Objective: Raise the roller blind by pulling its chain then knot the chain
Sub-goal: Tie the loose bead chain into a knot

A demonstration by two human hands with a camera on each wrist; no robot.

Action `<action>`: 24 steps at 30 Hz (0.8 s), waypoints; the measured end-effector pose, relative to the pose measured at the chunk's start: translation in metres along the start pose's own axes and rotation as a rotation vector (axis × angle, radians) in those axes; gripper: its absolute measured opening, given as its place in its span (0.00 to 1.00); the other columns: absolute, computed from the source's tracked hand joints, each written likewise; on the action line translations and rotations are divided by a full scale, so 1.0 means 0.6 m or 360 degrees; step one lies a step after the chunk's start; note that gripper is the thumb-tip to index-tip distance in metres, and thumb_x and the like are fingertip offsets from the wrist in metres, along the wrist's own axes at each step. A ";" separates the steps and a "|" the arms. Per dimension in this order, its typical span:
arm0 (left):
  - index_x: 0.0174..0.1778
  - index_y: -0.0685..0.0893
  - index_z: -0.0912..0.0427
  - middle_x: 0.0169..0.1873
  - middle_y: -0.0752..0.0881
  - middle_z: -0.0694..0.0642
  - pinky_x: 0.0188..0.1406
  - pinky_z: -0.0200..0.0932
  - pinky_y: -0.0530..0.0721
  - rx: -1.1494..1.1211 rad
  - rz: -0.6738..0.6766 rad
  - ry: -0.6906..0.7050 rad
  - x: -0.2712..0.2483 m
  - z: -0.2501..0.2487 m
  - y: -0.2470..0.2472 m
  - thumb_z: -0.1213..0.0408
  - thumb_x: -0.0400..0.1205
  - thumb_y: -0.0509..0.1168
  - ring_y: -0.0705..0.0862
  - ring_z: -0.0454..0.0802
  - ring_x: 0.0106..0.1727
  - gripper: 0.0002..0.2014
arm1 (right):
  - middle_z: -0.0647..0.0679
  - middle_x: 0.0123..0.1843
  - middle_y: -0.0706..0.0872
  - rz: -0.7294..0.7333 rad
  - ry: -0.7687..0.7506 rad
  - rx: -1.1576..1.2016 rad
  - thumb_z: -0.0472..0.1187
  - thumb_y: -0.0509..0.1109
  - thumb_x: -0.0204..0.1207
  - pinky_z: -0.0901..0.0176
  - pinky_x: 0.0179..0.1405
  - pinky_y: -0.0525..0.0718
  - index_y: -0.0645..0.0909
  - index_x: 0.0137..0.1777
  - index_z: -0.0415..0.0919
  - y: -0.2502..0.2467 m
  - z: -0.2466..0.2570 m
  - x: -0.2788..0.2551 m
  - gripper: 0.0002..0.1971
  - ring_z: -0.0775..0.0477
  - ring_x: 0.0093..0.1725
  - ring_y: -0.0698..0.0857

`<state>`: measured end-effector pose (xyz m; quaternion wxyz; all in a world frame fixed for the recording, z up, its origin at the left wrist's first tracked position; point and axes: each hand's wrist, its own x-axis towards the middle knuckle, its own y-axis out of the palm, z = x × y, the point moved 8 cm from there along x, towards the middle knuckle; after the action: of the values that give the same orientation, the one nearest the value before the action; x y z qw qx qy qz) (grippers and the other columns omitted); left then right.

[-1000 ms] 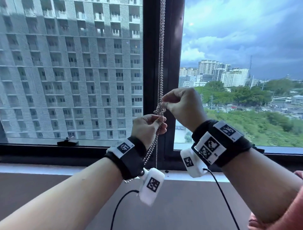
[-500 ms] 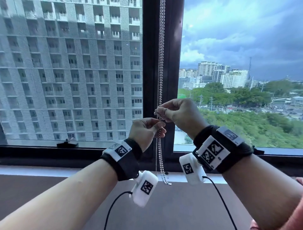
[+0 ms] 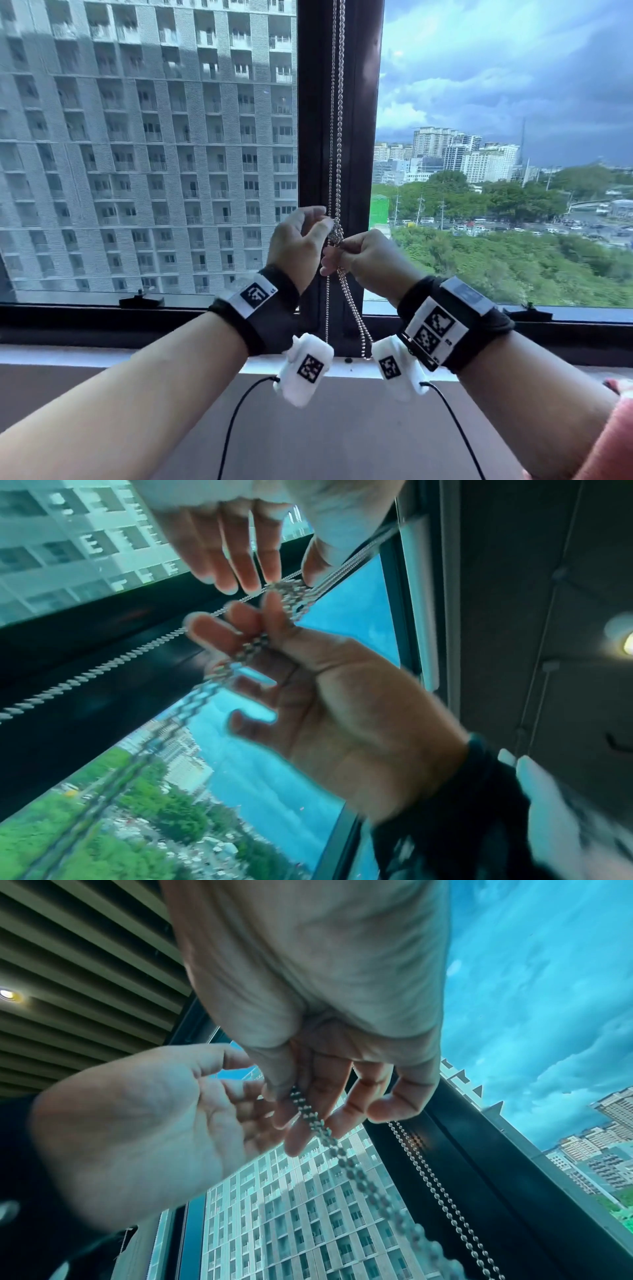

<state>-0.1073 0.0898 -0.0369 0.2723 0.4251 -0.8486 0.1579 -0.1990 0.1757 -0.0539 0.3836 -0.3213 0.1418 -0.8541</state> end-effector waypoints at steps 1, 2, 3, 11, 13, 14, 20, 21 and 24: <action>0.54 0.84 0.58 0.46 0.88 0.54 0.51 0.35 0.82 -0.0114 0.0105 0.0006 0.006 -0.010 0.011 0.63 0.80 0.65 0.85 0.42 0.46 0.08 | 0.50 0.35 0.93 0.0000 0.0018 0.0016 0.45 0.71 0.79 0.59 0.40 0.76 0.90 0.33 0.43 0.002 -0.001 0.000 0.14 0.53 0.34 0.81; 0.55 0.84 0.59 0.49 0.89 0.56 0.57 0.35 0.81 -0.0203 0.0186 0.0005 0.010 -0.021 0.021 0.64 0.81 0.64 0.86 0.43 0.50 0.09 | 0.51 0.33 0.93 0.0004 0.0036 0.0024 0.45 0.71 0.79 0.57 0.40 0.75 0.90 0.33 0.43 0.004 -0.003 0.001 0.14 0.48 0.35 0.79; 0.55 0.84 0.60 0.48 0.90 0.59 0.60 0.37 0.81 -0.0285 0.0229 0.0002 0.014 -0.031 0.026 0.65 0.81 0.64 0.87 0.44 0.51 0.09 | 0.53 0.31 0.92 0.0020 0.0045 0.0027 0.45 0.71 0.79 0.54 0.39 0.74 0.90 0.33 0.43 0.006 -0.003 0.002 0.14 0.45 0.36 0.77; 0.39 0.86 0.66 0.25 0.80 0.56 0.41 0.53 0.83 -0.0516 0.0172 -0.0048 0.043 -0.037 0.008 0.69 0.82 0.64 0.79 0.49 0.23 0.09 | 0.48 0.34 0.89 0.0290 0.0275 0.0233 0.45 0.64 0.83 0.58 0.33 0.73 0.80 0.34 0.44 -0.009 -0.006 0.001 0.15 0.49 0.37 0.84; 0.38 0.85 0.67 0.23 0.80 0.55 0.36 0.48 0.85 -0.0532 0.0195 -0.0049 0.046 -0.038 0.005 0.70 0.82 0.63 0.77 0.48 0.23 0.09 | 0.48 0.32 0.85 0.0268 0.0370 0.0439 0.44 0.62 0.82 0.51 0.41 0.74 0.77 0.32 0.46 -0.025 -0.008 0.004 0.15 0.50 0.35 0.82; 0.38 0.85 0.68 0.24 0.79 0.55 0.35 0.45 0.86 -0.0527 0.0211 -0.0052 0.046 -0.039 0.003 0.71 0.82 0.62 0.77 0.47 0.23 0.09 | 0.48 0.31 0.82 0.0250 0.0399 0.0531 0.44 0.61 0.82 0.49 0.44 0.73 0.75 0.31 0.47 -0.032 -0.005 0.007 0.16 0.49 0.34 0.81; 0.38 0.85 0.68 0.24 0.79 0.54 0.38 0.46 0.85 -0.0419 0.0273 -0.0009 0.042 -0.049 0.002 0.71 0.82 0.62 0.77 0.46 0.24 0.10 | 0.53 0.24 0.74 0.0155 0.0511 0.0695 0.44 0.54 0.83 0.51 0.40 0.70 0.73 0.34 0.46 -0.054 0.025 0.024 0.16 0.51 0.30 0.74; 0.38 0.85 0.68 0.24 0.79 0.54 0.38 0.47 0.85 -0.0410 0.0271 -0.0006 0.042 -0.049 0.001 0.70 0.82 0.62 0.78 0.46 0.24 0.10 | 0.54 0.24 0.74 0.0127 0.0498 0.0688 0.44 0.54 0.84 0.52 0.40 0.70 0.75 0.35 0.46 -0.058 0.031 0.027 0.16 0.51 0.29 0.74; 0.40 0.86 0.69 0.24 0.81 0.54 0.38 0.46 0.85 -0.0395 0.0275 -0.0026 0.042 -0.050 -0.001 0.71 0.82 0.62 0.79 0.46 0.24 0.10 | 0.53 0.26 0.72 0.0053 0.0443 0.0730 0.44 0.55 0.85 0.57 0.34 0.69 0.78 0.39 0.44 -0.070 0.053 0.034 0.15 0.52 0.27 0.71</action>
<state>-0.1095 0.0886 0.0021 0.3013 0.3148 -0.8972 0.0712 -0.2122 0.1885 -0.0003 0.4372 -0.1031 0.0013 -0.8934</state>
